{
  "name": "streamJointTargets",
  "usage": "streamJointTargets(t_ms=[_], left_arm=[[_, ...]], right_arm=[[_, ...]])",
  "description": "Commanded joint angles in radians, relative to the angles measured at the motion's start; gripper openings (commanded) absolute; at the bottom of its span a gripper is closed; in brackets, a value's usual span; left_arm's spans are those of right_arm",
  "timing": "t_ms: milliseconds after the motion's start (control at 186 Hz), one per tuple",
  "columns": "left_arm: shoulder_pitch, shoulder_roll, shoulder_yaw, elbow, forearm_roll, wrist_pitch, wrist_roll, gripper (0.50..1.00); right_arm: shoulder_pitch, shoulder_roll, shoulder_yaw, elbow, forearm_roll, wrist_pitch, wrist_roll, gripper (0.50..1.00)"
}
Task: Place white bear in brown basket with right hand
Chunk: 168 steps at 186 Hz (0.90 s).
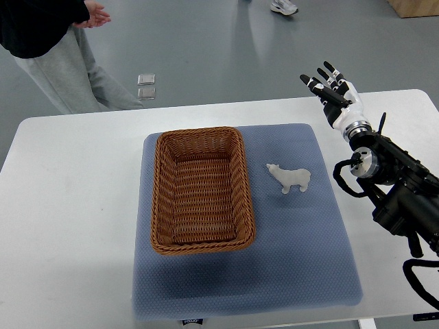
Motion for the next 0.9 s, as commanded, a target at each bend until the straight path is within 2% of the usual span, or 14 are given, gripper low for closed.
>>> streamJointTargets(t_ms=[0,895], left_arm=[[0.0,0.0,0.0,0.0,0.0,0.0,0.0,1.0],[0.0,0.0,0.0,0.001,0.0,0.002,0.0,1.0]], right_arm=[[0.001,0.0,0.0,0.0,-0.001,0.0,-0.001,0.924],[0.001,-0.003,0.0,-0.002,-0.001,0.0,0.0,0.924]])
